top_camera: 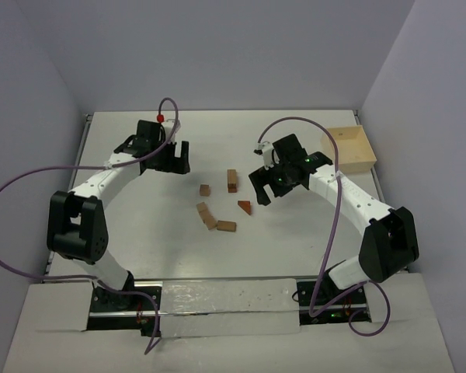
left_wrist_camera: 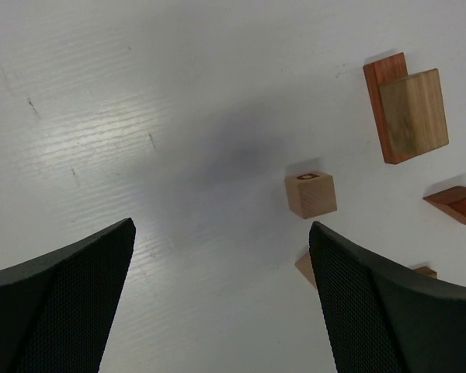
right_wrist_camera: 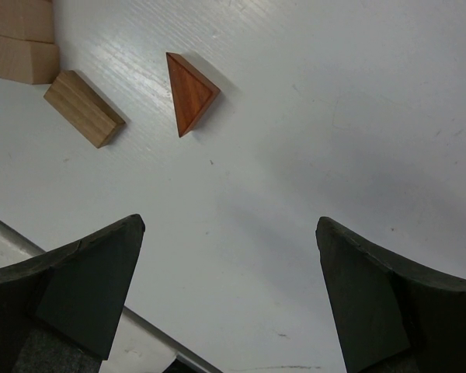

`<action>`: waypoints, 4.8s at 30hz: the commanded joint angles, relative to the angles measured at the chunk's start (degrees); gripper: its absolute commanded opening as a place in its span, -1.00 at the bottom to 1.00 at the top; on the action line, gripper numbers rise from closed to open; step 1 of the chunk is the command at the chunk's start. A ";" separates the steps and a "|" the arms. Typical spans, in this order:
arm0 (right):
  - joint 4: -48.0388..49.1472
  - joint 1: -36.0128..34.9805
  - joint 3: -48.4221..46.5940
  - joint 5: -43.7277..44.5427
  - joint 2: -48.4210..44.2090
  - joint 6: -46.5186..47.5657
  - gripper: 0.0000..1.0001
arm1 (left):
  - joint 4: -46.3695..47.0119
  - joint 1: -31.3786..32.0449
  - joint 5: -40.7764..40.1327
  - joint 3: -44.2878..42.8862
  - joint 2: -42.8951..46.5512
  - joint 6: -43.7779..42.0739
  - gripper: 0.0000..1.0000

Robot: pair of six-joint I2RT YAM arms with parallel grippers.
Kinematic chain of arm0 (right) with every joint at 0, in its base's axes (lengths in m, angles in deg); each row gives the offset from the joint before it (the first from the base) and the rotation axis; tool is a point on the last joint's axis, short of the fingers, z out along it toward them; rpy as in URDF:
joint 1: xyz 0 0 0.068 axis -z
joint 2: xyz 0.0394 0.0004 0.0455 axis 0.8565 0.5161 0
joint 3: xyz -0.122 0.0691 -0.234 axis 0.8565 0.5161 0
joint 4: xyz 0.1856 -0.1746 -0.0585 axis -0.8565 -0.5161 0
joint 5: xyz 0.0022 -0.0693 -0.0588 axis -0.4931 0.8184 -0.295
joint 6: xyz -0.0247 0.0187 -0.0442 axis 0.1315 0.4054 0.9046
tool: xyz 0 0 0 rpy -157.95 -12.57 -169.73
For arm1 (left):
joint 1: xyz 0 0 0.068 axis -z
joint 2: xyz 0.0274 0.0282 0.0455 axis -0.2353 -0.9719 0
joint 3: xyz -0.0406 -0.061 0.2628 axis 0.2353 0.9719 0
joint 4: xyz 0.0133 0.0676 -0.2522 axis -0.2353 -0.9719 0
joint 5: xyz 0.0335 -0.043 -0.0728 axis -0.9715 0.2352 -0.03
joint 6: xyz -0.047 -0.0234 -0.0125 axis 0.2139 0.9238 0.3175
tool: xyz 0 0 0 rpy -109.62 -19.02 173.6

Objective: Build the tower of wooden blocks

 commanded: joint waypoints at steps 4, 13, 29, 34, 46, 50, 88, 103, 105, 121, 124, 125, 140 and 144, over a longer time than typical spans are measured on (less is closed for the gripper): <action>1.34 -0.26 0.39 1.19 -0.47 -0.27 0.99 | -3.51 7.13 -7.84 -6.36 -6.28 6.41 0.56; 1.87 -0.25 1.65 1.11 -1.38 -0.18 0.99 | -5.28 12.98 -9.68 -8.90 -12.94 13.53 0.21; 2.26 -0.17 2.42 1.23 -2.28 -0.37 0.99 | -8.26 16.72 -12.93 -12.02 -17.21 17.56 0.10; 2.30 -0.17 2.69 1.36 -2.32 -0.37 0.99 | -7.83 16.67 -13.09 -10.60 -15.91 17.93 0.09; 2.25 -0.17 2.68 0.97 -2.11 -0.46 0.99 | -6.24 16.58 -16.16 -7.30 -10.25 17.99 0.16; 2.22 -0.17 2.68 0.92 -1.96 -0.54 0.99 | -6.08 16.58 -16.35 -7.01 -9.90 17.89 0.16; 2.04 -0.08 3.02 0.91 -2.73 -0.46 0.99 | -11.12 14.21 0.00 -24.59 -16.04 -9.23 -1.00; 1.30 1.27 3.34 -0.47 -4.75 0.28 0.99 | -37.96 18.22 6.59 -55.64 -31.65 -35.31 -0.99; 1.10 1.76 3.51 -0.64 -5.61 0.41 0.99 | -37.66 19.16 4.88 -55.44 -32.87 -37.79 -0.99; -0.15 3.52 4.00 -1.89 -9.82 1.95 0.99 | -42.43 22.15 1.08 -61.77 -40.11 -43.15 -0.84; -0.24 3.68 4.20 -2.32 -10.98 2.17 0.99 | -42.80 22.12 1.12 -62.63 -40.71 -44.78 -0.81; -0.24 3.76 4.32 -2.40 -11.29 2.25 0.99 | -42.77 22.12 1.27 -62.79 -40.79 -45.26 -0.80; -0.38 3.96 5.05 -4.13 -13.66 2.88 0.99 | -45.08 22.56 5.35 -67.31 -43.54 -50.30 -0.78; -0.41 4.05 4.96 -4.59 -13.48 2.88 0.99 | -44.70 22.56 5.18 -66.45 -43.63 -50.80 -0.77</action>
